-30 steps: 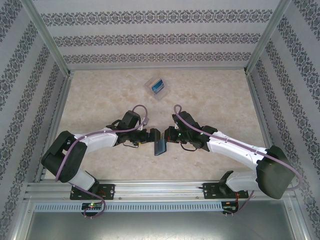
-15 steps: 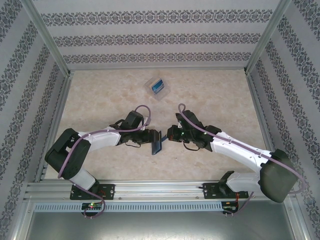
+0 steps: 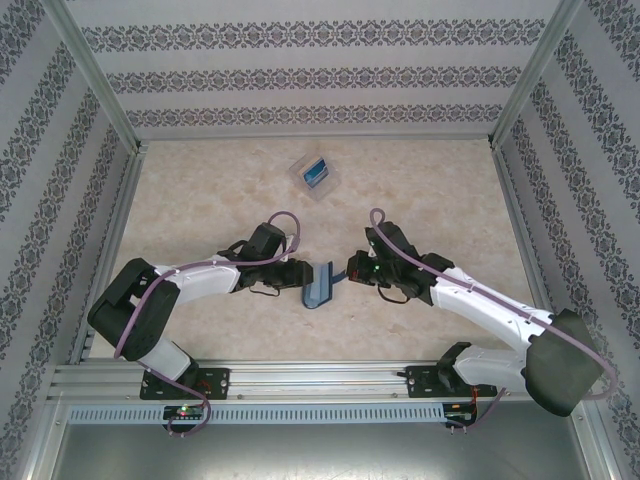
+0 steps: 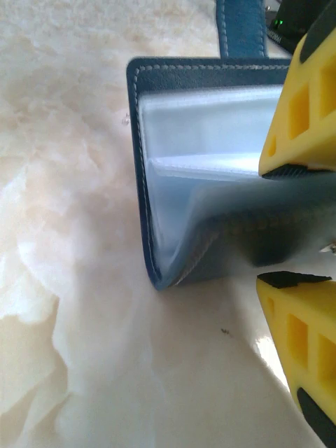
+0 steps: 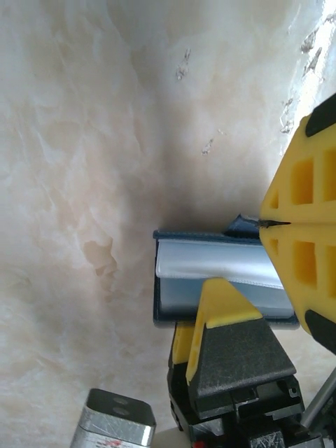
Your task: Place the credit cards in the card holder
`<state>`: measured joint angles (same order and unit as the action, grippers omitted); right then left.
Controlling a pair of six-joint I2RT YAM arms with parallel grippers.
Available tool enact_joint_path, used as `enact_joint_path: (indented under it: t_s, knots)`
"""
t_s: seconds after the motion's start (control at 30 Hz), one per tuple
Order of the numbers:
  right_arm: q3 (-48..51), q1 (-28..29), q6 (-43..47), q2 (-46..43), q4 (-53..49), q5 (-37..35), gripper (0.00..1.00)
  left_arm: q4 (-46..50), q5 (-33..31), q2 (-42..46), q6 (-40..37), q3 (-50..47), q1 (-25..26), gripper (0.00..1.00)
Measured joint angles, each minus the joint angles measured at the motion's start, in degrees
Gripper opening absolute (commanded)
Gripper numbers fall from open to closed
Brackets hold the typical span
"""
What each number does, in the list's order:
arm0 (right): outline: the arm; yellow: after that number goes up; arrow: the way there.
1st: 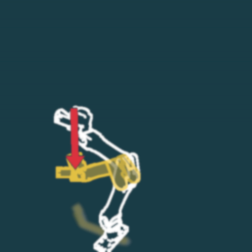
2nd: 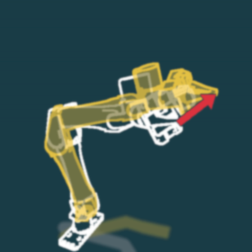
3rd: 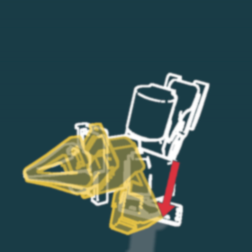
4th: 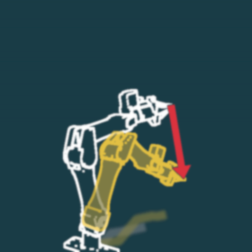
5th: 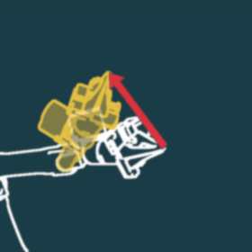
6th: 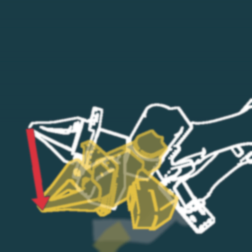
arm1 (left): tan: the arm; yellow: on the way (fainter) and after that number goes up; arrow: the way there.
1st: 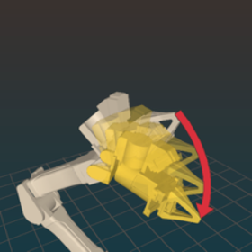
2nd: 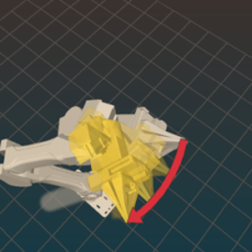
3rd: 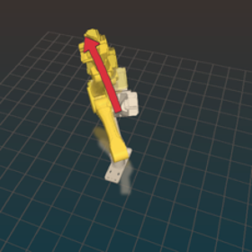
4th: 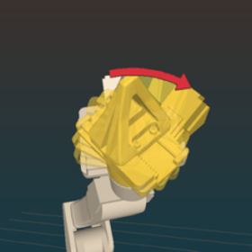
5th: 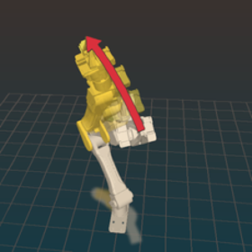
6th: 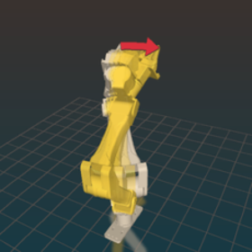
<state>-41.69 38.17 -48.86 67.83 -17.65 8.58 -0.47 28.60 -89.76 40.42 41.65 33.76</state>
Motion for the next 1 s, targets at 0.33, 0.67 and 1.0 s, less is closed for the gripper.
enact_joint_path:
  t_s: [0.33,0.67,1.0]
  knots:
    - [1.2,-0.6,1.0,-2.0,-1.0,-0.8,0.00,1.0,-0.8,0.0,-0.8,-1.0,-0.1,0.65]
    - [3.0,-1.0,2.3,-0.8,-1.0,-2.5,0.04,1.7,-0.4,-0.5,-0.9,-1.0,-0.1,0.69]
    - [3.0,-1.3,6.1,6.1,-2.0,-2.0,0.45,-0.2,3.0,-1.8,-0.1,-0.9,-0.5,0.78]
